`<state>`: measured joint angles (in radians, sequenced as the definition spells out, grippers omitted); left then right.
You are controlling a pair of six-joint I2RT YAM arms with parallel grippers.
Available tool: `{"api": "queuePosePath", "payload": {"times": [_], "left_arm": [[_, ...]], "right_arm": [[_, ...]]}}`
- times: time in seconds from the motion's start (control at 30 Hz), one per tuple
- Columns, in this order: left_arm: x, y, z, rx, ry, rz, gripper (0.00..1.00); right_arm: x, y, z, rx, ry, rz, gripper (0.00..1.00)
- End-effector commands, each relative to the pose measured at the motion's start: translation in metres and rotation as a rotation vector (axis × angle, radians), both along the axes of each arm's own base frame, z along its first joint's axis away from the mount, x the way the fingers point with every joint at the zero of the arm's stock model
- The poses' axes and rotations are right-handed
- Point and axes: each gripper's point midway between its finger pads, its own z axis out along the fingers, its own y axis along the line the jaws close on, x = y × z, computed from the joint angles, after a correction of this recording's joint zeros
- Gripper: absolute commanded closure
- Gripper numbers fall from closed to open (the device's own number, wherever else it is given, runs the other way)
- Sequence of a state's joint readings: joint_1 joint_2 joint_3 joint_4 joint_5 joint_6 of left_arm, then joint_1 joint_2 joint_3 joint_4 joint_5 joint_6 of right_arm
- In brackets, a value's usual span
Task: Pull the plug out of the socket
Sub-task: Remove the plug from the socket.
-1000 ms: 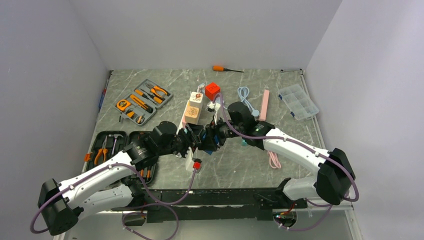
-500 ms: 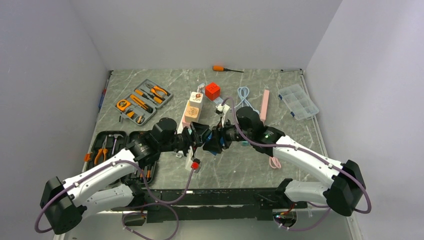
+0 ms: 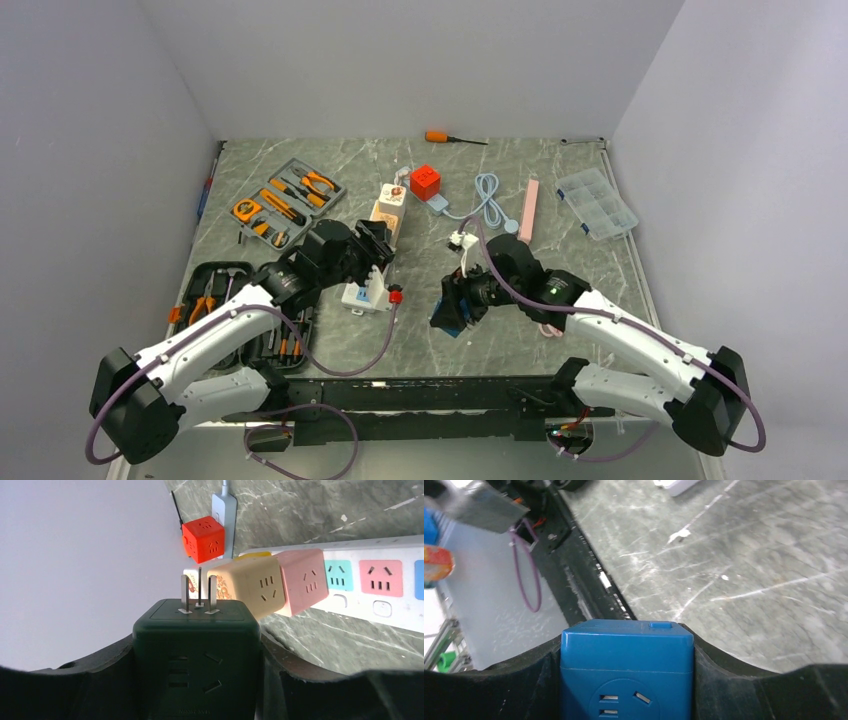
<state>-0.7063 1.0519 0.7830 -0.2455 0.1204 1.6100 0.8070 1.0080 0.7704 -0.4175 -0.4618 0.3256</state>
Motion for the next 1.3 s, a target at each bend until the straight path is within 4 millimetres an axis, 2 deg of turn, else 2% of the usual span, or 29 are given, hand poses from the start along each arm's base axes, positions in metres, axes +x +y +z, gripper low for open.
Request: {"api": "queuePosePath", "payload": {"times": [0.0,0.1,0.2,0.3,0.43,0.5,0.57,0.77,0.9,0.97,1.0,1.1,1.13,1.2,1.27], "left_arm": [[0.000,-0.004,0.034,-0.060,-0.043,0.001,1.00],[-0.016,-0.012,0.032,-0.083,0.023,-0.044,1.00],[-0.043,-0.022,0.030,-0.103,0.119,-0.136,1.00],[-0.064,-0.023,0.017,-0.079,0.180,-0.209,1.00],[-0.070,-0.027,0.006,-0.072,0.195,-0.234,1.00],[-0.072,-0.030,0.006,-0.088,0.209,-0.238,1.00],[-0.073,-0.033,0.005,-0.100,0.222,-0.241,1.00],[-0.075,-0.034,-0.007,-0.113,0.272,-0.219,1.00],[-0.080,-0.035,-0.020,-0.109,0.291,-0.240,1.00],[-0.081,-0.039,-0.022,-0.116,0.295,-0.257,1.00],[-0.081,-0.041,-0.023,-0.121,0.299,-0.261,1.00],[-0.081,-0.050,-0.025,-0.136,0.333,-0.264,1.00],[-0.081,-0.053,-0.026,-0.142,0.348,-0.263,1.00],[-0.083,-0.063,-0.027,-0.162,0.385,-0.263,1.00],[-0.084,-0.074,-0.030,-0.169,0.411,-0.273,1.00]], "right_arm": [[0.037,-0.015,-0.014,-0.070,-0.028,-0.220,1.00],[0.064,-0.025,-0.041,-0.157,0.021,-0.364,1.00],[0.080,-0.031,-0.073,-0.225,0.072,-0.454,1.00],[0.095,-0.032,-0.097,-0.272,0.074,-0.503,1.00],[0.121,-0.038,-0.125,-0.332,0.074,-0.578,1.00],[0.130,-0.052,-0.146,-0.403,0.102,-0.639,1.00],[0.139,-0.068,-0.159,-0.456,0.117,-0.716,1.00],[0.155,-0.118,-0.169,-0.644,0.044,-0.953,1.00],[0.156,-0.148,-0.164,-0.779,-0.008,-1.068,1.00],[0.157,-0.154,-0.158,-0.797,-0.021,-1.108,0.99],[0.158,-0.157,-0.154,-0.798,-0.031,-1.128,0.94],[0.160,-0.160,-0.145,-0.785,-0.055,-1.152,0.66],[0.162,-0.160,-0.143,-0.779,-0.062,-1.152,0.50],[0.162,-0.160,-0.141,-0.776,-0.066,-1.152,0.30],[0.163,-0.156,-0.140,-0.751,-0.066,-1.139,0.23]]}}
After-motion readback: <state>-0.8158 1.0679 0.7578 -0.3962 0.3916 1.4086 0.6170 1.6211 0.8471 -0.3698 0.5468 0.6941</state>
